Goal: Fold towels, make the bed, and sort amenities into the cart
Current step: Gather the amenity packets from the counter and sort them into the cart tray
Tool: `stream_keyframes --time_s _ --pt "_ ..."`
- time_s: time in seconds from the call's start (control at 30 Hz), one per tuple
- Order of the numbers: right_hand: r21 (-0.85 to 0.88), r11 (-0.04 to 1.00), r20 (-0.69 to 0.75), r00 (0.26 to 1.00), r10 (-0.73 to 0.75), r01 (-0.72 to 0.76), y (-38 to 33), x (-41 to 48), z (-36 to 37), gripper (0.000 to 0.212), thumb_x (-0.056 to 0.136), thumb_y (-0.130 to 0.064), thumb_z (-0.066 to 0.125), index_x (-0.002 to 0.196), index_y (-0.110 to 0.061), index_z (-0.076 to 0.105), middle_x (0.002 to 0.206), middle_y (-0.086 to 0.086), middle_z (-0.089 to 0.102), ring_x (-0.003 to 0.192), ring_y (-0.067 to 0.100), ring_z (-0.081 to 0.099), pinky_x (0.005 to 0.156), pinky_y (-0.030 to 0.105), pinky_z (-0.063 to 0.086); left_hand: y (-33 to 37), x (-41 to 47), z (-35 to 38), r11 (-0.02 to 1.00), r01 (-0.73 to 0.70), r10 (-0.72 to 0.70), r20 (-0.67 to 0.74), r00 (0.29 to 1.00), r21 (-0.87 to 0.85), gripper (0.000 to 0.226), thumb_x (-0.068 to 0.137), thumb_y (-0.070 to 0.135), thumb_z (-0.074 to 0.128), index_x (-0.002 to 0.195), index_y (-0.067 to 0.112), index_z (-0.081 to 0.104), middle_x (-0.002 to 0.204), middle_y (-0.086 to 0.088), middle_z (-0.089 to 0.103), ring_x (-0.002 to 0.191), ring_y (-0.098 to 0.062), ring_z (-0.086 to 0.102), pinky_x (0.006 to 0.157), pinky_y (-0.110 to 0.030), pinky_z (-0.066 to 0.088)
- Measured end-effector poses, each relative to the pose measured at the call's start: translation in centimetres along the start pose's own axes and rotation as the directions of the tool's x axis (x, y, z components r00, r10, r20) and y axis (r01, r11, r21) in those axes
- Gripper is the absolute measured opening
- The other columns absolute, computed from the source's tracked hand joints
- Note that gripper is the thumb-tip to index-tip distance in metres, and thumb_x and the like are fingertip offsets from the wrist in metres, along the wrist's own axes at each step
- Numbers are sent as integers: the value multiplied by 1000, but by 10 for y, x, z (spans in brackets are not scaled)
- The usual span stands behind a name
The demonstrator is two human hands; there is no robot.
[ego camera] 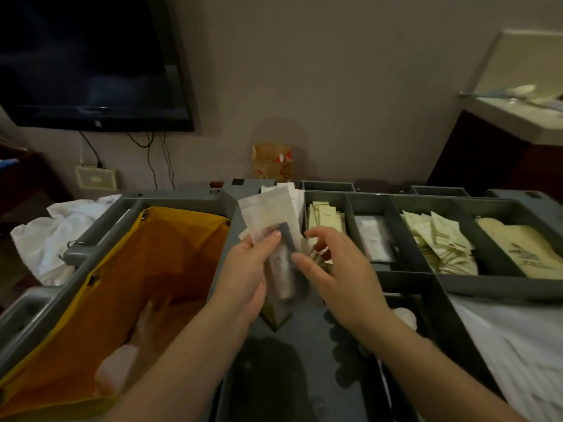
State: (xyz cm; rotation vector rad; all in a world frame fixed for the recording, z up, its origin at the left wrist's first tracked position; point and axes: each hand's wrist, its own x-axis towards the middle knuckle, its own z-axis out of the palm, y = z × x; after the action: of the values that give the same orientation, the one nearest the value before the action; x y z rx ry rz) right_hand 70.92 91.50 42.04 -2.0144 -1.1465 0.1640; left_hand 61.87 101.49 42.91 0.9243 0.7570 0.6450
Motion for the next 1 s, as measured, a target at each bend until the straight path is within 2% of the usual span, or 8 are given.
stream_keyframes --time_s 0.07,0.2,0.4,0.53,0.6,0.73,0.9,1.0 --pt "60 998 -45 999 28 -25 8 -8 -8 34 84 -52 59 112 -45 40 100 -30 38 95 -5 47 77 14 44 -8 -7 16 1000 15 -15 17 1000 -23 11 91 16 57 99 23 60 107 -3 67 101 -22 62 91 -48 49" --pt "192 975 21 994 105 -108 25 -21 -16 27 82 -47 65 99 -42 45 99 -27 40 89 -6 50 62 10 44 -25 -19 49 996 49 -47 30 998 -76 14 91 16 55 104 20 60 105 -5 66 95 -22 63 63 -35 51" --pt "305 929 29 977 210 -209 55 -25 -41 8 88 -36 61 88 -30 57 100 -12 51 88 4 56 72 21 54 -44 -26 72 997 20 -15 68 998 -70 14 92 18 54 103 18 62 107 -8 68 97 -22 66 79 -42 54" --pt "460 823 19 931 366 -333 80 -4 -76 4 90 -31 60 89 -29 57 94 -9 62 85 8 63 60 23 53 -42 -20 71 999 -52 51 13 999 18 17 95 18 52 95 14 69 107 -7 68 97 -21 65 84 -44 54" --pt "415 835 -29 912 408 -360 103 23 -89 9 91 -31 60 97 -28 55 99 -8 61 91 13 62 62 27 54 -38 -16 67 998 -64 65 -28 998 11 17 94 16 54 92 12 70 109 -7 67 101 -22 63 86 -45 53" --pt "195 885 -67 894 442 -423 141 86 -89 45 89 -28 64 129 -22 43 126 4 56 110 26 58 85 45 54 -34 -13 62 997 -74 74 -79 994 9 18 95 14 52 94 10 69 102 -3 66 102 -21 62 86 -42 53" --pt "-46 917 -25 918 396 -397 168 132 -53 71 91 -21 61 148 -23 20 135 12 52 113 31 57 87 44 51 -35 -9 57 996 -69 75 -121 990 54 21 96 14 50 89 13 70 98 -3 65 97 -22 61 82 -43 52" --pt "-361 863 92 907 410 -354 183 137 -32 67 94 -17 52 151 -15 16 134 18 48 112 32 54 90 42 47 -36 -8 53 996 -58 66 -139 988 62 22 96 12 49 90 14 70 100 -2 64 98 -21 60 81 -42 52"
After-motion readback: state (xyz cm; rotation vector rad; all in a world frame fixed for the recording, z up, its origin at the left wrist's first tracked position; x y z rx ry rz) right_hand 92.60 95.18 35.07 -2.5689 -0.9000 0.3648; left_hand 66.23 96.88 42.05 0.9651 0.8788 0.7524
